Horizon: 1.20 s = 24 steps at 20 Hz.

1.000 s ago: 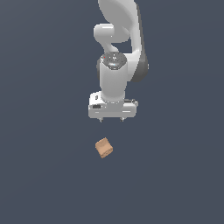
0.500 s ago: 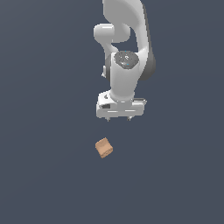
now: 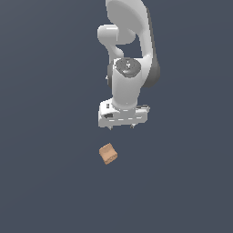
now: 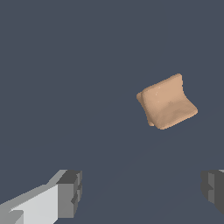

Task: Pick up the object and move it to a goal position.

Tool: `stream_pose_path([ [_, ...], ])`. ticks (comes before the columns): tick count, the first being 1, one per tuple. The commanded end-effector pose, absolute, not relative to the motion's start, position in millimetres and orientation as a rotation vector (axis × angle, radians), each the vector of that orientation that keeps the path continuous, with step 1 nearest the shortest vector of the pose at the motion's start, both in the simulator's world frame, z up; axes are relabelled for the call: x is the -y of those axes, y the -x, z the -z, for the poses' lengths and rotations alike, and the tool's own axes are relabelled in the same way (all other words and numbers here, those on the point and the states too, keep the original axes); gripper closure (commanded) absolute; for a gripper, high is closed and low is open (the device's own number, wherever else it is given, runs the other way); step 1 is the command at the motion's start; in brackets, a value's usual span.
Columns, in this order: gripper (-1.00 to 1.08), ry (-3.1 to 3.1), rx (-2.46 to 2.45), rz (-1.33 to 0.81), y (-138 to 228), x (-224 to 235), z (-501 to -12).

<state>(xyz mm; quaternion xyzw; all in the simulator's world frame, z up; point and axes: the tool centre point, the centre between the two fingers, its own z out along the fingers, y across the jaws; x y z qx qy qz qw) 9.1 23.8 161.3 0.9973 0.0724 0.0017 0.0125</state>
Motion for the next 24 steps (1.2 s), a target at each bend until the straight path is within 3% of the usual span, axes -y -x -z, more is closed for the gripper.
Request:
stream_pose_path([
  [1,-0.92,-3.105,-0.274,-0.003,-15.1,-19.7,-156.9],
  [24,-0.92,-3.019,-0.859,0.001,-78.9,36.2,-94.9],
])
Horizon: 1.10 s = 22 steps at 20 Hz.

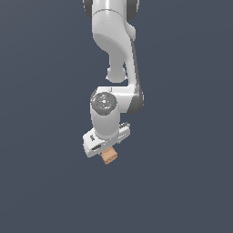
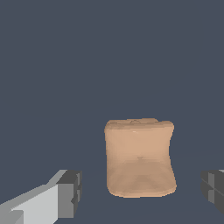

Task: Pick up the object and move it to a goal position.

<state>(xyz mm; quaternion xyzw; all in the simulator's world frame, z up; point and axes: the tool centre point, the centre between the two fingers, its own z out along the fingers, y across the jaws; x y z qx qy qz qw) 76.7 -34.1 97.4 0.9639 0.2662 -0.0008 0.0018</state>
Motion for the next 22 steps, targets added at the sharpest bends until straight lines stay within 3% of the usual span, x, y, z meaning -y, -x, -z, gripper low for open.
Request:
stream_pose_path([
  [1,-0.92,-3.017,-0.870,0.001,-79.9,37.4,-93.6],
  [11,-0.92,-3.012,-0.893,0.001,-81.8,40.8,-86.6],
  [22,-0.92,-3.010,-0.899,0.000,-81.2,40.6,-39.9],
])
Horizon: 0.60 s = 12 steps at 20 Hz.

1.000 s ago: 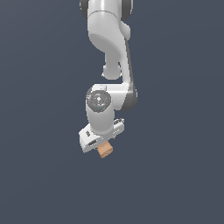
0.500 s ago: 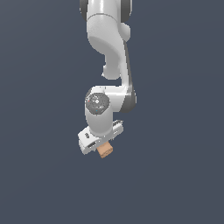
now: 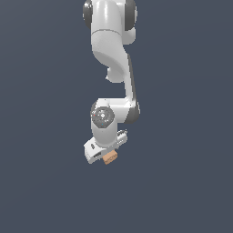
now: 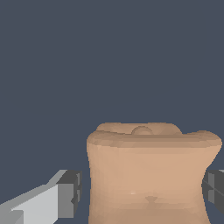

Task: Pick up the object and move it to a goal position.

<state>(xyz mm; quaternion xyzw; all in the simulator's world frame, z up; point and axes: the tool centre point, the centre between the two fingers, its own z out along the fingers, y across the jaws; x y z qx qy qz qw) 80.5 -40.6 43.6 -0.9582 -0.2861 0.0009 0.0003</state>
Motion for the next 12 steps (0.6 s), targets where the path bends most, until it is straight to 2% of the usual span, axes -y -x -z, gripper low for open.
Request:
stream_pose_path([
  [1,-0.92,3.010,0.899,0.000,-81.5,40.7,-39.0],
  [4,-0.92,3.010,0.899,0.000,-82.4,40.6,-40.0],
  [5,1.08,3.010,0.899,0.000,-82.4,40.6,-40.0],
  [12,1.08,3.010,0.899,0.000,-82.4,40.6,-40.0],
])
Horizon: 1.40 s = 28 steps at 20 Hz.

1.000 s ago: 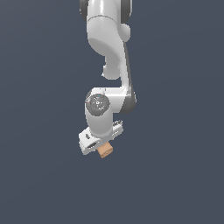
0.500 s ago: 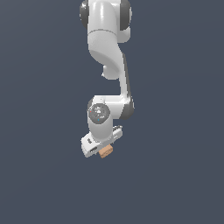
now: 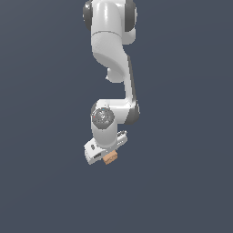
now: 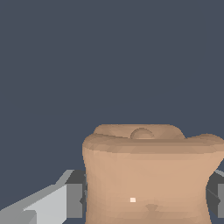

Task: Pick up the object and move it to a goal position.

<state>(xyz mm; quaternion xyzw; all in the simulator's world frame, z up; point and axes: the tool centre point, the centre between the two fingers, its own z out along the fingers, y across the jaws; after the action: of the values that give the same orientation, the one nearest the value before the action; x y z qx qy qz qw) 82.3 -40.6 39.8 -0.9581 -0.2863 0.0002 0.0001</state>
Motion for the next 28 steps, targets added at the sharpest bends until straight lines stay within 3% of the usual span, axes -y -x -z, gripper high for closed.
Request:
stream_pose_path([
  [1,1.08,3.010,0.899,0.000,-82.4,40.6,-40.0],
  [15,1.08,3.010,0.899,0.000,-64.5,39.3,-47.1],
  [28,1.08,3.010,0.899,0.000,-0.7,34.6,-72.8],
])
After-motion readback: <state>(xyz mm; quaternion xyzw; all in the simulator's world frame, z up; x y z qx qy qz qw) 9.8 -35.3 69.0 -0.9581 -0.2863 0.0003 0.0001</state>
